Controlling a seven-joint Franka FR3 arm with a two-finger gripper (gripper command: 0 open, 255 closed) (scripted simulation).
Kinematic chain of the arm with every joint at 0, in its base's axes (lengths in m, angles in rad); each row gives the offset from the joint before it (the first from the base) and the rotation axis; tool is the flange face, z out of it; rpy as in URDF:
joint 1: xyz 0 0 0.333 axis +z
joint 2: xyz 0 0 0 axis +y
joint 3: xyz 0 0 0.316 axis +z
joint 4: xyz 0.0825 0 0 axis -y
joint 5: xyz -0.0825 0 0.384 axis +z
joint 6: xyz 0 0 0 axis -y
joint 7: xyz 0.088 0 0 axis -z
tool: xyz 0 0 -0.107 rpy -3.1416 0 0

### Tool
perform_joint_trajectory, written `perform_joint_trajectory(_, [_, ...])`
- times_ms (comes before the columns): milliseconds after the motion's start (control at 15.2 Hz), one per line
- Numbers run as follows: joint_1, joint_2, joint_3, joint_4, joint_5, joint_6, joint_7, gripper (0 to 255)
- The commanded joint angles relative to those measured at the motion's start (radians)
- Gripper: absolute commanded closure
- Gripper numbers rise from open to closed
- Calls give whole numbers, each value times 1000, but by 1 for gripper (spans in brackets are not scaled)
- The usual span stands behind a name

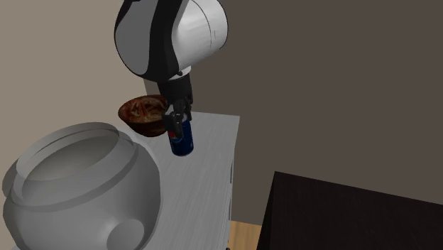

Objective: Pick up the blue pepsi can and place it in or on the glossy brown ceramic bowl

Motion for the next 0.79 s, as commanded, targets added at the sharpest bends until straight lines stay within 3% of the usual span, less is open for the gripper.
perform_joint_trajectory(0, [0,1,0,0,0,0,0,255])
perform_joint_trajectory(726, [8,-80,-9,13,-16,-93,3,255])
